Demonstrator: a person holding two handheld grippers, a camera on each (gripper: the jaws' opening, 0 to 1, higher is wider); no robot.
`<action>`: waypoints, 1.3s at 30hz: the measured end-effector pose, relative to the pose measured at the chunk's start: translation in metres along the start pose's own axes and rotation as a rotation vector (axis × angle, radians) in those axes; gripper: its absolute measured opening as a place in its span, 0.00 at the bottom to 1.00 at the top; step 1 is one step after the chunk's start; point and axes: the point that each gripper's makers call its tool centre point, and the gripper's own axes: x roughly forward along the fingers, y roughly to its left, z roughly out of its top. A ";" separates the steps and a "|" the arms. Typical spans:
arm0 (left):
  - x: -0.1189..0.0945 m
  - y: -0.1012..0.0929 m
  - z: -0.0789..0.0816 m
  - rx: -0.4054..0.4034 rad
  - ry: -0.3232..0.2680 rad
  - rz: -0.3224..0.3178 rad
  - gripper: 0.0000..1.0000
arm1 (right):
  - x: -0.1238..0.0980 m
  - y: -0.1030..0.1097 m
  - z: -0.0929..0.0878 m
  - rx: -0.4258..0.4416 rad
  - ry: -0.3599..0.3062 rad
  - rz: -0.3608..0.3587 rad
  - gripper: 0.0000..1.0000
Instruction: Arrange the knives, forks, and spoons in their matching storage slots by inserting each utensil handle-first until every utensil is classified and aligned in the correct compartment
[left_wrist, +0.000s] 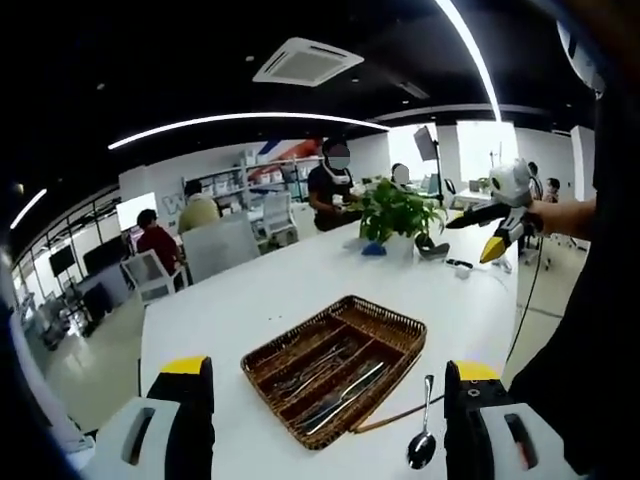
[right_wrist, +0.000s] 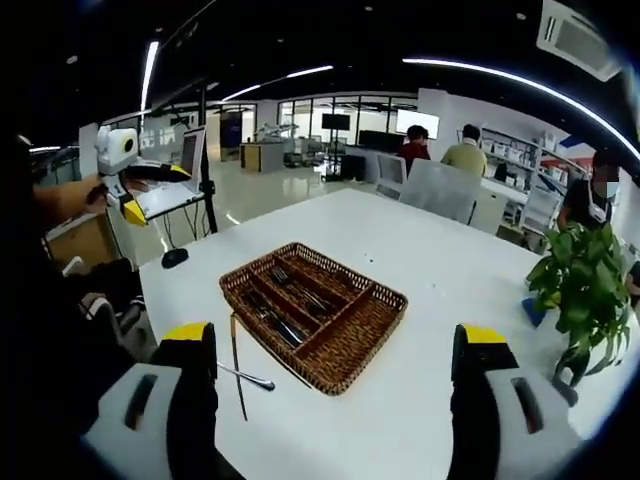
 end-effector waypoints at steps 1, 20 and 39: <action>0.001 -0.003 0.000 0.012 0.000 -0.007 1.00 | 0.000 0.000 0.001 -0.002 -0.002 -0.001 0.99; 0.070 -0.060 -0.078 0.147 0.231 -0.204 0.95 | -0.012 -0.006 -0.016 0.025 -0.004 -0.053 0.99; 0.128 -0.116 -0.163 0.093 0.359 -0.301 0.69 | -0.025 -0.011 -0.034 0.047 0.014 -0.092 0.99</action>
